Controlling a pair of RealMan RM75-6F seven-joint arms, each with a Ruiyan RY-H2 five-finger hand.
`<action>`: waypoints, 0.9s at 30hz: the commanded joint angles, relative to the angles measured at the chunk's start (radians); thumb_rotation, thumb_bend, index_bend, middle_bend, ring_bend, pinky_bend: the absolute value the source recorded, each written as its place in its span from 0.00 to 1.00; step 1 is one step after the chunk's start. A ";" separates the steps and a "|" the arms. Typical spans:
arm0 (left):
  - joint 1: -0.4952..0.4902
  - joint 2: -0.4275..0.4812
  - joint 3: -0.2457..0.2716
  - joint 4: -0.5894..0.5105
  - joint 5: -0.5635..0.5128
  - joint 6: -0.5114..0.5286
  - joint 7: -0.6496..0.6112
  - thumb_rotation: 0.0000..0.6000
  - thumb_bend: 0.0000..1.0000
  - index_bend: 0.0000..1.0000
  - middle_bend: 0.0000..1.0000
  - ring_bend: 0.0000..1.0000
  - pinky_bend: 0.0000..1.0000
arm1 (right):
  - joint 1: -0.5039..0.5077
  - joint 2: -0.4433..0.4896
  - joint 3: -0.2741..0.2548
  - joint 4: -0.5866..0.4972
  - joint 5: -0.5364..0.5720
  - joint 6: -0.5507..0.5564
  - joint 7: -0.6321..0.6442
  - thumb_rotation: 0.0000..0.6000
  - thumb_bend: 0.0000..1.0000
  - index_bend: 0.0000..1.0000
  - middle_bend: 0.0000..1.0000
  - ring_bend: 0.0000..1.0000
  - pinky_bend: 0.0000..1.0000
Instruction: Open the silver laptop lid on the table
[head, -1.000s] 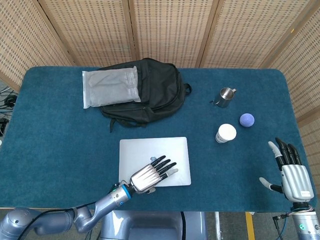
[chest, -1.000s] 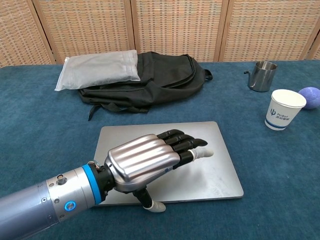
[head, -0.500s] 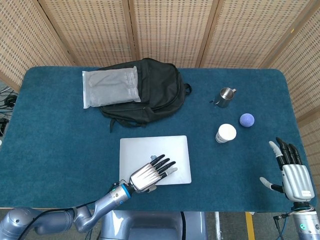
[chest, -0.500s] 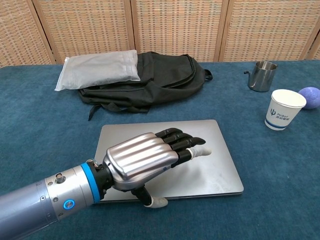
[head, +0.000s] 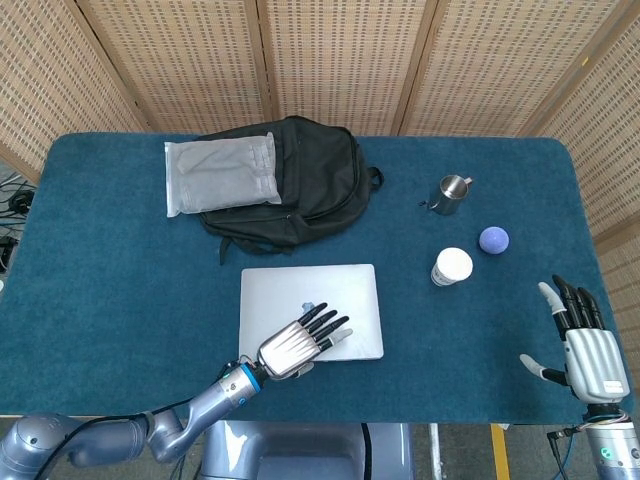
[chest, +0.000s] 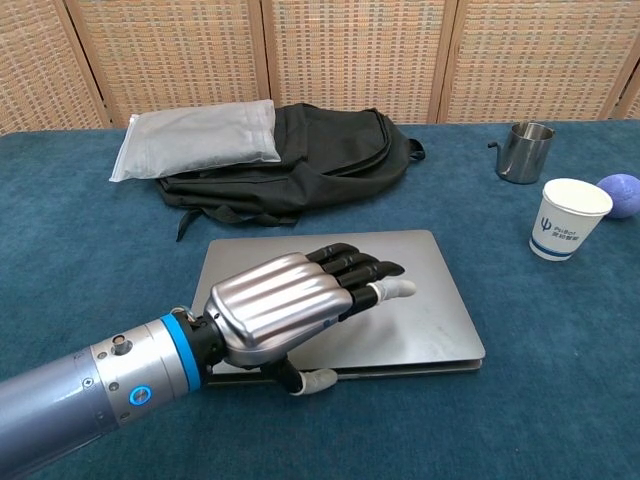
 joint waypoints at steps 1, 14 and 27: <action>0.001 -0.006 -0.007 0.009 -0.006 0.008 0.018 1.00 0.51 0.00 0.00 0.00 0.00 | 0.000 0.000 -0.001 0.000 -0.001 0.000 0.002 1.00 0.00 0.00 0.00 0.00 0.00; -0.009 -0.032 -0.143 0.053 -0.090 0.064 0.125 1.00 0.52 0.00 0.00 0.00 0.00 | -0.001 0.005 -0.002 0.000 -0.004 0.001 0.018 1.00 0.00 0.00 0.00 0.00 0.00; -0.053 -0.036 -0.227 0.080 -0.205 0.013 0.154 1.00 0.52 0.00 0.00 0.00 0.00 | 0.019 -0.004 -0.011 0.013 -0.044 -0.013 0.035 1.00 0.01 0.08 0.01 0.00 0.00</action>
